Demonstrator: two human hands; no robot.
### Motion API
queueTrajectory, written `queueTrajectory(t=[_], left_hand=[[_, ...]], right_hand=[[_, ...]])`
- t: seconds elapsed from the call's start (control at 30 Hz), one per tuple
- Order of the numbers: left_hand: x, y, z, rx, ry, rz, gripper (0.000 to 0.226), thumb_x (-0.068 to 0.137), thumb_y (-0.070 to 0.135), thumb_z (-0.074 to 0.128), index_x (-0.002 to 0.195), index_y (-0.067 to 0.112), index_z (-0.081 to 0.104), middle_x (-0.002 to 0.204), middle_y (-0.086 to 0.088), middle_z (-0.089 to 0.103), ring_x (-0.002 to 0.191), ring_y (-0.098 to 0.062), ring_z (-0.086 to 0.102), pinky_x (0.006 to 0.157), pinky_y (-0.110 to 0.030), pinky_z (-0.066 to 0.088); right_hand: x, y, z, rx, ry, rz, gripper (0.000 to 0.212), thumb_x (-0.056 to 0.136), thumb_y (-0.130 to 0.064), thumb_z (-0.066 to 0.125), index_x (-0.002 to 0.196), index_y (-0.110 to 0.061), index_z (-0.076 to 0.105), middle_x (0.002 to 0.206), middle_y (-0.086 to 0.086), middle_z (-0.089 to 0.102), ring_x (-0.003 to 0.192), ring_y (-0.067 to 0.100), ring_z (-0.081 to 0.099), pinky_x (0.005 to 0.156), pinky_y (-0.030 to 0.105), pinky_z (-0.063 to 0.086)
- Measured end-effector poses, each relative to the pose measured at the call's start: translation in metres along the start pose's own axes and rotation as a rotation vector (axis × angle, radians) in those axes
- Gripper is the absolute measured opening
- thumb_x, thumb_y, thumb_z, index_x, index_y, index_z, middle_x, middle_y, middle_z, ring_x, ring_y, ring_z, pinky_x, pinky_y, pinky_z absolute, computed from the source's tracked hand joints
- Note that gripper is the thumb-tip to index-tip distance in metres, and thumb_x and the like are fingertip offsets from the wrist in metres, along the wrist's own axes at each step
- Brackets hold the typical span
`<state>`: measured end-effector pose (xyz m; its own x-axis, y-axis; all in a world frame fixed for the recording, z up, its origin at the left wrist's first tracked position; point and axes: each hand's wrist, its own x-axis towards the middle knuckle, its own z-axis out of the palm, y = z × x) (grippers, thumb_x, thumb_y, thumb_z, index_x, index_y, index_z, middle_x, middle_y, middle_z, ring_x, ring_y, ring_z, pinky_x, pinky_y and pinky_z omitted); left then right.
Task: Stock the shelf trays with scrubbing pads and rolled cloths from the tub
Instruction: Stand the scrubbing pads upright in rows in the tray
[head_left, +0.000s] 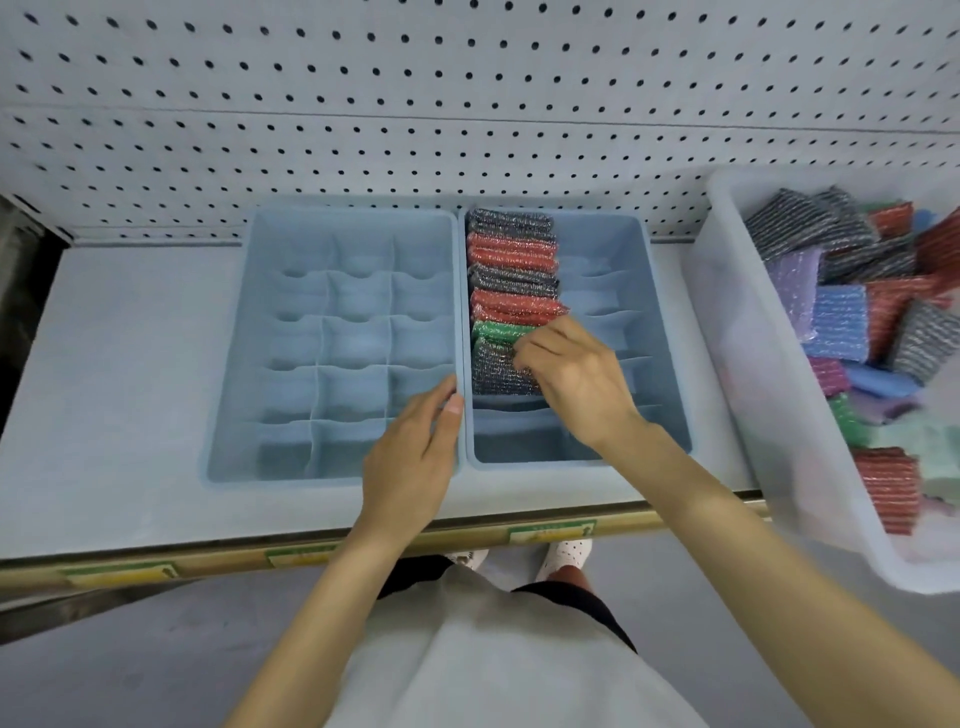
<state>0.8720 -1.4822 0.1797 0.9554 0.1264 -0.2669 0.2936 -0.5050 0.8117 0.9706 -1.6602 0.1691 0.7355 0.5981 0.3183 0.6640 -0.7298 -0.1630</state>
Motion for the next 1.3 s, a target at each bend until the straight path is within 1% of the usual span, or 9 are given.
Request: queueTrajectory(t=[0.27, 0.43, 0.53, 0.7, 0.77, 0.9, 1.0, 1.17, 1.3], left_hand=[[-0.001, 0.007, -0.002, -0.112, 0.082, 0.037, 0.041, 0.100, 0.042, 0.034, 0.127, 0.022, 0.057, 0.124, 0.012, 0.059, 0.118, -0.009, 0.053, 0.100, -0.027, 0.039], [0.006, 0.065, 0.017, -0.036, 0.287, 0.154, 0.033, 0.102, 0.033, 0.036, 0.116, 0.019, 0.061, 0.109, 0.010, 0.058, 0.102, -0.009, 0.052, 0.089, -0.024, 0.037], [0.010, 0.115, 0.056, -0.127, 0.209, 0.213, 0.032, 0.096, 0.045, 0.032, 0.108, 0.032, 0.058, 0.103, 0.016, 0.060, 0.095, -0.001, 0.055, 0.082, -0.015, 0.037], [0.003, 0.185, 0.152, -0.291, 0.105, 0.184, 0.036, 0.091, 0.051, 0.037, 0.113, 0.030, 0.057, 0.107, 0.010, 0.064, 0.094, 0.000, 0.059, 0.087, -0.016, 0.043], [0.002, 0.209, 0.191, -0.330, 0.103, 0.144, 0.026, 0.099, 0.036, 0.044, 0.122, 0.025, 0.052, 0.119, 0.011, 0.056, 0.101, 0.006, 0.052, 0.084, 0.001, 0.032], [0.010, 0.230, 0.250, -0.184, 0.130, 0.068, 0.048, 0.098, 0.039, 0.033, 0.143, 0.021, 0.035, 0.151, 0.005, 0.031, 0.138, -0.008, 0.025, 0.105, -0.011, 0.011], [0.016, 0.232, 0.266, -0.055, 0.193, 0.070, 0.062, 0.093, 0.047, 0.026, 0.147, 0.018, 0.027, 0.156, 0.003, 0.021, 0.143, -0.008, 0.014, 0.105, -0.008, 0.002], [0.018, 0.226, 0.272, 0.048, 0.222, 0.075, 0.060, 0.096, 0.046, 0.024, 0.148, 0.016, 0.026, 0.157, 0.004, 0.019, 0.144, -0.011, 0.016, 0.110, -0.016, 0.008], [0.015, 0.230, 0.271, 0.061, 0.234, 0.081, 0.070, 0.088, 0.055, 0.016, 0.144, 0.018, 0.036, 0.156, 0.007, 0.020, 0.142, -0.009, 0.018, 0.107, -0.016, 0.010]], right_hand=[[-0.009, 0.004, -0.025, 0.388, 0.102, 0.258, 0.027, 0.080, 0.012, 0.059, 0.095, -0.007, 0.071, 0.100, 0.005, 0.068, 0.094, 0.019, 0.061, 0.084, 0.029, 0.050], [-0.030, 0.034, -0.116, 0.607, 0.283, 0.397, 0.024, 0.085, 0.004, 0.058, 0.096, -0.013, 0.070, 0.092, -0.007, 0.060, 0.077, 0.009, 0.059, 0.075, 0.017, 0.048], [-0.054, 0.083, -0.162, 0.594, 0.300, 0.507, 0.026, 0.086, 0.000, 0.060, 0.093, -0.025, 0.067, 0.088, -0.017, 0.059, 0.072, 0.003, 0.060, 0.068, 0.013, 0.044], [-0.088, 0.207, -0.184, 0.607, 0.151, 0.837, 0.023, 0.086, -0.016, 0.068, 0.106, -0.017, 0.060, 0.096, 0.000, 0.060, 0.083, 0.012, 0.056, 0.074, 0.028, 0.050], [-0.093, 0.244, -0.183, 0.643, 0.113, 0.904, 0.040, 0.083, -0.027, 0.070, 0.117, -0.012, 0.054, 0.100, -0.001, 0.056, 0.086, 0.010, 0.055, 0.069, 0.018, 0.045], [-0.079, 0.290, -0.160, 0.694, 0.059, 0.941, 0.072, 0.077, -0.041, 0.074, 0.130, -0.008, 0.039, 0.122, 0.005, 0.052, 0.111, 0.019, 0.053, 0.090, 0.027, 0.043], [-0.051, 0.305, -0.139, 0.798, 0.026, 0.976, 0.088, 0.072, -0.046, 0.077, 0.137, -0.009, 0.030, 0.134, 0.009, 0.045, 0.123, 0.022, 0.045, 0.101, 0.030, 0.038], [-0.018, 0.294, -0.105, 0.718, -0.054, 0.965, 0.084, 0.071, -0.036, 0.078, 0.133, -0.005, 0.029, 0.134, 0.016, 0.041, 0.123, 0.034, 0.044, 0.100, 0.043, 0.042], [-0.021, 0.297, -0.103, 0.782, 0.075, 0.976, 0.083, 0.072, -0.011, 0.078, 0.137, -0.009, 0.027, 0.135, 0.014, 0.043, 0.118, 0.029, 0.050, 0.090, 0.031, 0.044]])
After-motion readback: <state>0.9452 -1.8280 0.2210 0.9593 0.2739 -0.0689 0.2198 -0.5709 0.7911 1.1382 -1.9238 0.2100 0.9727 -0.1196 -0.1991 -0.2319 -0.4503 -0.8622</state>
